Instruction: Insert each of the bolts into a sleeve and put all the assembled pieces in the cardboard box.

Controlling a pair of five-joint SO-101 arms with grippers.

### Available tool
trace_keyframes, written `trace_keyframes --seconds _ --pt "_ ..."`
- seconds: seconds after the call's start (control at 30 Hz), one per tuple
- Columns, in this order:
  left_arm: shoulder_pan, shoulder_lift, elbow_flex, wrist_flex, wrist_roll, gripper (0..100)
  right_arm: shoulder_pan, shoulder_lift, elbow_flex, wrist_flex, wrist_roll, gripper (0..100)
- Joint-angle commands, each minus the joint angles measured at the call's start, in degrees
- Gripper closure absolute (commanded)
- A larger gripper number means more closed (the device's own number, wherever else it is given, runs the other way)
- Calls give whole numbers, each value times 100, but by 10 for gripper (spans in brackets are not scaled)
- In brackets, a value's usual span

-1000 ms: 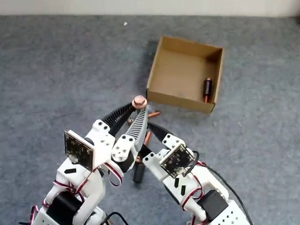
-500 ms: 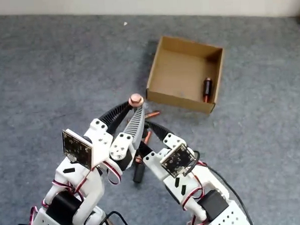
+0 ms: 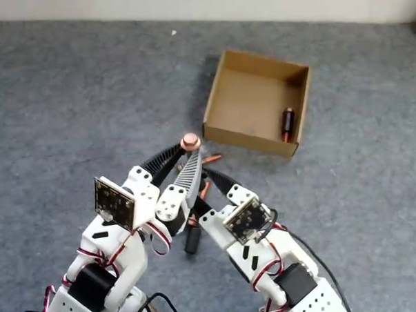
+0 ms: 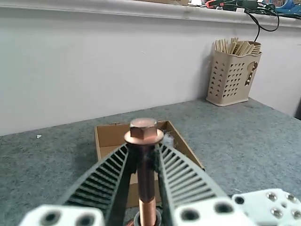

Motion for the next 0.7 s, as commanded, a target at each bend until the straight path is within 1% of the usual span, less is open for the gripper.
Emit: trace_keyframes --seconds 0.0,0.13,0.33,0.37,0.5,0.67 --pt "-66 -40 -40 88 53 995 365 -101 602 -57 -404 993" --pt "-48 -40 -31 158 53 995 602 -101 365 -48 -712 993" --pt "-40 -31 -40 554 35 989 620 -101 374 -48 -721 993" --pt "-31 4 -40 598 18 974 620 -101 365 -48 -721 993" --pt "-31 22 -31 826 -440 898 602 -101 374 -48 -703 993" --pt "-57 22 -31 993 -536 891 593 -101 400 -48 -686 993"
